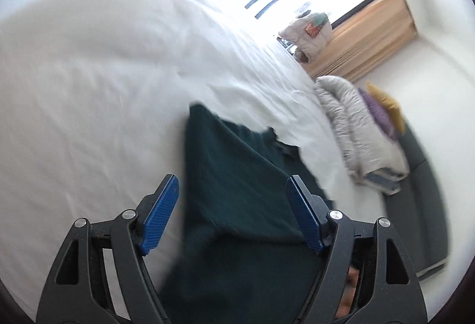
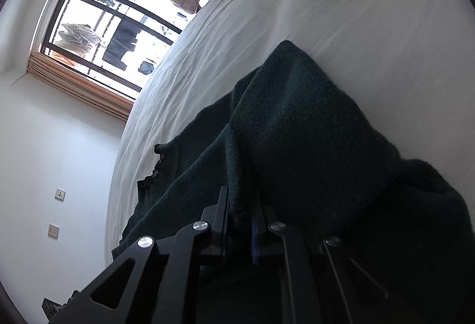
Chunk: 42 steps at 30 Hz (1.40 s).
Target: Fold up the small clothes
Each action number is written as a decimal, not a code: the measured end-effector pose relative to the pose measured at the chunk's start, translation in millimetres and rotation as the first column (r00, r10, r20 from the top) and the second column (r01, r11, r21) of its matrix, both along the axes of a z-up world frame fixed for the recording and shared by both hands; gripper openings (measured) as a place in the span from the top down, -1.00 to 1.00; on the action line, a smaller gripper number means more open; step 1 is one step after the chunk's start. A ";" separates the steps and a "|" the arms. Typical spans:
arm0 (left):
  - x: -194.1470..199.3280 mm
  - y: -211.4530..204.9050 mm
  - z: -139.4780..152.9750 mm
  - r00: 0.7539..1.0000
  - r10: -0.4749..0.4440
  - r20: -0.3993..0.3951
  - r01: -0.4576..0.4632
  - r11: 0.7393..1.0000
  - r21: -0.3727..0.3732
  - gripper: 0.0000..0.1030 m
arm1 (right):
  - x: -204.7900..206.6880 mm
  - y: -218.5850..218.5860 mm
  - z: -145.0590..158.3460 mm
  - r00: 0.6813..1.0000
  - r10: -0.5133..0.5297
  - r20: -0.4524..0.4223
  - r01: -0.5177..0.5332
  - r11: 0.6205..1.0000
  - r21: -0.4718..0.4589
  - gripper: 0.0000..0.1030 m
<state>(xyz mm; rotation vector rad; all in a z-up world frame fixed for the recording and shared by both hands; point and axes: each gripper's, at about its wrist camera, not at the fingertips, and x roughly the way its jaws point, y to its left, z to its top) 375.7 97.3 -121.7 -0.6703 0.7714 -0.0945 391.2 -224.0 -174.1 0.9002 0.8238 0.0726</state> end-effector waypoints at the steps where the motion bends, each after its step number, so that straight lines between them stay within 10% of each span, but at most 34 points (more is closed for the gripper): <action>1: 6.9 -2.9 1.3 1.000 -0.008 -0.006 0.008 0.998 0.054 -0.42 | -0.5 0.0 -0.9 1.000 -0.003 -0.001 0.003 1.000 0.001 0.78; 8: 37.0 -55.9 -17.9 0.993 -0.082 -0.087 0.108 0.925 0.364 0.20 | 3.4 3.9 -8.7 0.999 0.038 0.007 -0.038 0.999 -0.005 0.82; 12: 39.4 -83.4 -39.0 0.989 -0.067 -0.129 0.132 0.792 0.597 0.20 | 3.2 11.0 -5.4 0.998 0.063 0.010 -0.063 0.997 -0.033 0.77; 15: 43.1 -72.6 -61.0 0.984 -0.050 -0.169 0.145 0.777 0.613 0.24 | 0.2 10.8 -5.5 0.998 0.070 0.009 -0.070 0.998 -0.004 0.77; 19: 37.2 -69.3 -64.6 0.988 -0.016 -0.157 0.127 0.669 0.732 0.24 | -2.6 23.4 -2.2 0.993 0.122 0.005 -0.122 0.992 0.025 0.75; 23: 27.6 -34.5 -72.3 0.987 0.010 -0.163 0.105 0.725 0.680 0.24 | -3.1 40.7 7.7 0.987 0.157 0.012 -0.157 0.987 -0.031 0.37; 30: 14.8 -17.2 -17.3 0.998 0.032 -0.051 0.007 0.785 0.620 0.22 | -14.0 15.4 4.8 0.998 0.070 0.001 -0.070 0.998 -0.006 0.30; 37: 45.4 -80.5 4.7 0.992 -0.127 -0.010 0.103 0.747 0.657 0.21 | -44.9 -11.6 24.4 0.991 -0.127 0.044 0.129 0.991 -0.046 0.23; 42: 70.9 -94.3 -67.1 0.975 -0.132 -0.176 0.215 0.743 0.634 0.20 | -20.7 22.8 48.7 0.982 0.106 0.156 -0.096 0.993 -0.070 0.23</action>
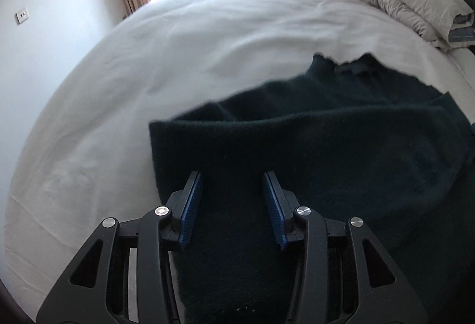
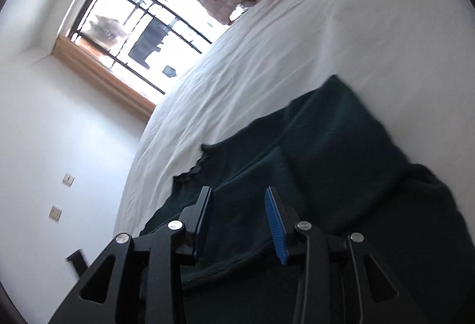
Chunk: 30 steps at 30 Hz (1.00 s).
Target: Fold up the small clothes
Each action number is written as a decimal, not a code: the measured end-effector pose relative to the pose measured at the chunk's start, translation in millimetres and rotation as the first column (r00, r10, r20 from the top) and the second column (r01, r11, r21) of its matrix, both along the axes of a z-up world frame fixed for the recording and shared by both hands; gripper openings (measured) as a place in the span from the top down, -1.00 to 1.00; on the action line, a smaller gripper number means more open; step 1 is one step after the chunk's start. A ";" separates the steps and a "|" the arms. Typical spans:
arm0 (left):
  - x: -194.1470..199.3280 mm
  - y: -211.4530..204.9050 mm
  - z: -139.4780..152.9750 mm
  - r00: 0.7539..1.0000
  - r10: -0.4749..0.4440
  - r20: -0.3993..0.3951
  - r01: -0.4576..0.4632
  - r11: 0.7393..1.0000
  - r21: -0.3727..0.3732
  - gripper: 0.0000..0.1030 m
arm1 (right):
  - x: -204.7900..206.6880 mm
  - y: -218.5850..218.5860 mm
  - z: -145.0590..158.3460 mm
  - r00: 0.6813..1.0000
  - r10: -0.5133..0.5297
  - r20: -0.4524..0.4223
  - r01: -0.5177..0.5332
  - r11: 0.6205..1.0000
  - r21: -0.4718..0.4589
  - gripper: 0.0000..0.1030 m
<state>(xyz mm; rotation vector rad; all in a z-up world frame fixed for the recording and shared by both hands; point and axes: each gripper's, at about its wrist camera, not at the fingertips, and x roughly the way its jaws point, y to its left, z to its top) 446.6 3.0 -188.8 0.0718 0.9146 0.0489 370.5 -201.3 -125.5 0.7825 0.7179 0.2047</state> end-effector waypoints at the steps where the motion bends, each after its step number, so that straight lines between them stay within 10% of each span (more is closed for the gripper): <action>1: -0.6 -0.6 -2.3 1.000 0.006 0.020 -0.006 1.000 -0.011 0.19 | 7.9 8.3 -1.1 0.998 0.056 0.009 -0.056 0.998 0.012 0.23; 6: -2.9 -3.9 -3.5 1.000 -0.001 0.025 0.001 1.000 0.018 0.17 | 42.7 35.7 -36.7 0.978 0.173 -0.119 -0.176 0.984 -0.014 0.39; 10: -7.2 7.8 -1.4 1.000 0.008 0.021 -0.007 0.999 -0.040 0.11 | 30.2 -2.5 -60.3 0.991 0.060 -0.120 -0.049 0.994 0.093 0.99; 16: -7.7 15.4 2.8 1.000 0.002 0.011 -0.001 0.997 -0.075 0.08 | -16.8 -64.7 -66.1 0.966 -0.209 -0.154 0.223 0.972 0.080 0.99; 18: -21.8 20.0 10.3 1.000 -0.008 0.025 0.011 0.994 -0.111 0.00 | -38.0 -78.0 -61.4 0.956 -0.247 -0.160 0.263 0.961 0.089 0.79; 21: -58.8 30.3 26.4 0.997 -0.028 0.077 0.044 0.977 -0.209 -0.14 | -79.7 -81.6 -34.7 0.958 -0.266 -0.103 0.268 0.963 0.007 -0.30; 30: -224.1 10.7 72.3 0.957 -0.118 0.264 0.176 0.963 -0.206 -0.60 | -207.5 -48.2 43.9 0.981 -0.134 0.143 0.150 0.982 -0.112 -0.46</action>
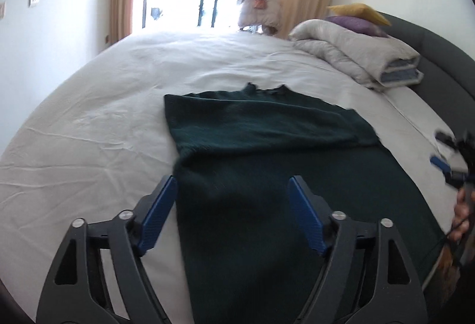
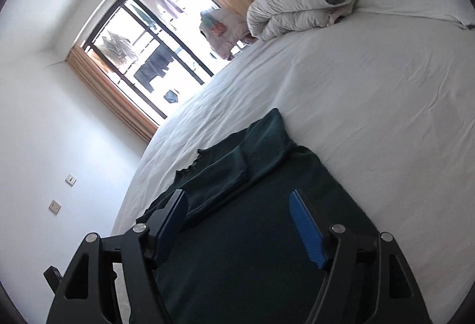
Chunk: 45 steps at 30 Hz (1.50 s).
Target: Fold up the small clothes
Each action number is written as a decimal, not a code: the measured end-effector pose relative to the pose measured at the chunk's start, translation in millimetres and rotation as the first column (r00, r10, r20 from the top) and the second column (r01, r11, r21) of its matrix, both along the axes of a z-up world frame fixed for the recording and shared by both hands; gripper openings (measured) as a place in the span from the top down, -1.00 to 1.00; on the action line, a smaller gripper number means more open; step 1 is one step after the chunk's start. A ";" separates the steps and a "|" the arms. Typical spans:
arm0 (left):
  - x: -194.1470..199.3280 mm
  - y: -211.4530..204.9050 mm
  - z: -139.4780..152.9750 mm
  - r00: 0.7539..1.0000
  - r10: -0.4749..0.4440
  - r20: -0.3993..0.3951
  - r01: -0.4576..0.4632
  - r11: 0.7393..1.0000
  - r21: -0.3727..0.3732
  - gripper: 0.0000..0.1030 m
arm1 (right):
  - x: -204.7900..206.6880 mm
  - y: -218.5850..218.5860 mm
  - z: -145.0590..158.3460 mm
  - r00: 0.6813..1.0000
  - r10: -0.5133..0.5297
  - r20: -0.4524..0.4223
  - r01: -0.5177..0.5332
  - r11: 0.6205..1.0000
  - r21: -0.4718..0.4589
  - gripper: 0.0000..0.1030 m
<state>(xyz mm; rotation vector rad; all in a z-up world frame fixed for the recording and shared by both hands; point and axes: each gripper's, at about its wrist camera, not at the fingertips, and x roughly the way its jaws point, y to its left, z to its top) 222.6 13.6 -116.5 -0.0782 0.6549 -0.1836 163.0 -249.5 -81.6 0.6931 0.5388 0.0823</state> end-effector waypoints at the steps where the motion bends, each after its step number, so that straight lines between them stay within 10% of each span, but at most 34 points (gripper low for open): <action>1: -20.7 -8.1 2.4 0.999 -0.034 0.030 0.032 0.999 0.037 -0.73 | -13.5 4.9 7.4 1.000 0.010 0.017 -0.010 0.999 -0.031 -0.57; 4: -81.0 -27.7 4.3 0.983 -0.136 0.121 0.114 0.978 0.174 -0.91 | -55.0 27.6 30.8 0.997 0.023 0.080 -0.010 0.989 -0.149 -0.96; 12: -186.2 -41.2 -28.2 0.935 -0.326 0.143 0.239 0.873 0.426 -0.92 | -123.2 55.4 76.4 0.979 0.115 0.169 -0.025 0.889 -0.458 -1.00; 29: -243.7 -41.3 -136.0 0.824 -0.564 0.049 0.187 0.353 0.917 -0.93 | -154.6 68.8 29.5 0.997 0.068 0.048 -0.032 0.852 -0.523 -1.00; 34: -248.3 -44.4 -154.6 0.780 -0.623 0.066 0.124 0.256 0.959 -0.93 | -155.8 66.9 28.1 0.998 0.056 0.040 -0.027 0.858 -0.513 -1.00; 38: -254.5 -41.4 -162.1 0.770 -0.635 0.067 0.122 0.249 0.961 -0.50 | -155.9 63.6 27.8 0.998 0.050 0.030 -0.027 0.856 -0.516 -0.96; 41: -243.0 -41.5 -152.9 0.800 -0.596 0.073 0.140 0.303 0.943 0.20 | -156.9 64.6 30.0 0.998 0.053 0.029 -0.029 0.836 -0.549 -0.93; 45: -221.7 -40.4 -138.6 0.833 -0.547 0.084 0.137 0.350 0.927 0.37 | -161.5 64.6 32.0 0.997 0.071 0.022 -0.043 0.787 -0.616 -0.91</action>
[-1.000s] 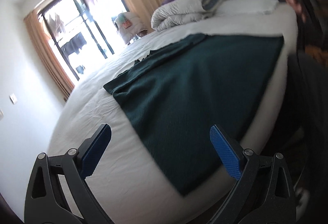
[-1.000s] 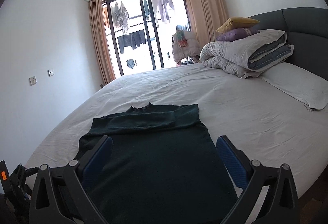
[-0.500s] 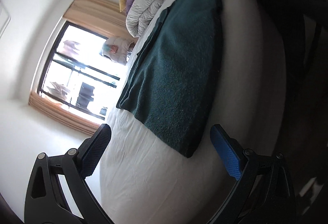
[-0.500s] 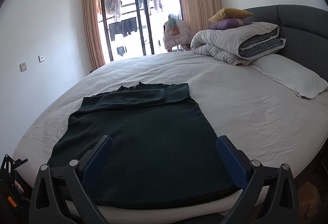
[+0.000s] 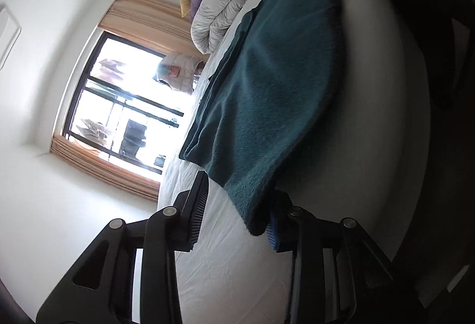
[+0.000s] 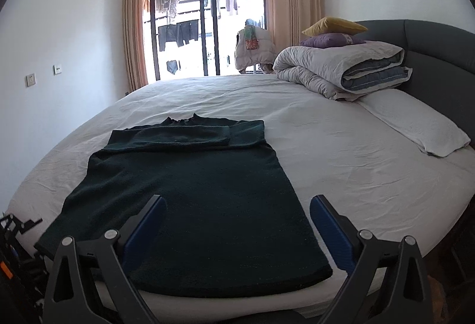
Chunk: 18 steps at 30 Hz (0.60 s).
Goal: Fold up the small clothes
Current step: 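Hover both open grippers over the folded dark green sweater, then grasp an edge of the sweater with the left gripper and lift it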
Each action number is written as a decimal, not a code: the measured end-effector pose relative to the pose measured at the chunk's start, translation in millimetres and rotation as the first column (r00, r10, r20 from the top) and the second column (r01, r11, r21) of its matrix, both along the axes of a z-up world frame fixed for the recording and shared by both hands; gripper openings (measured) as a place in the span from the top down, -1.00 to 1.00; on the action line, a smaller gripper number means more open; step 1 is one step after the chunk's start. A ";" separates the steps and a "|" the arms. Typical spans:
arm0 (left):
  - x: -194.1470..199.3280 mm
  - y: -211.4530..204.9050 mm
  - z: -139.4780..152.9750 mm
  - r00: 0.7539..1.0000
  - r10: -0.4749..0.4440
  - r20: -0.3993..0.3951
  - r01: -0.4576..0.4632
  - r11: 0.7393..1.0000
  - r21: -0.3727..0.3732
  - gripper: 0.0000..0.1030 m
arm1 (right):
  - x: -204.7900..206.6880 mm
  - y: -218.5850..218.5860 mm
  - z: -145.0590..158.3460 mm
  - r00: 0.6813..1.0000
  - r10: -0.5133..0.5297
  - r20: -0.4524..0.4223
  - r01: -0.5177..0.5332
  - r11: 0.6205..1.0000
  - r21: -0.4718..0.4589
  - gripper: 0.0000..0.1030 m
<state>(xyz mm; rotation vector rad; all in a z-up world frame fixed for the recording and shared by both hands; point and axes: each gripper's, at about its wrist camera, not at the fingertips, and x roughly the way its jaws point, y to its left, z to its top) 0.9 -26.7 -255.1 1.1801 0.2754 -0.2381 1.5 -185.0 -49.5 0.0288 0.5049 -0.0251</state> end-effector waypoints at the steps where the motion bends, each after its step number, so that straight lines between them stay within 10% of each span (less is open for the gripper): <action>1: 2.5 -0.3 3.1 1.000 0.001 -0.007 -0.001 1.000 -0.014 0.52 | -1.1 -0.1 -0.3 1.000 0.007 -0.005 -0.007 1.000 -0.029 -0.88; 4: 10.1 -3.1 19.5 0.999 -0.004 -0.045 0.000 0.996 -0.088 0.84 | -4.4 1.1 -7.7 0.998 0.037 -0.045 -0.044 0.984 -0.174 -0.76; 11: 19.1 -8.0 55.6 0.991 0.015 -0.133 -0.050 0.964 -0.263 0.89 | -20.4 2.4 -50.3 0.981 0.107 -0.162 -0.173 0.866 -0.470 -0.60; 18: 51.7 7.4 126.5 0.978 0.095 -0.188 -0.178 0.849 -0.497 0.90 | -23.2 5.8 -85.4 0.963 0.120 -0.243 -0.240 0.794 -0.558 -0.45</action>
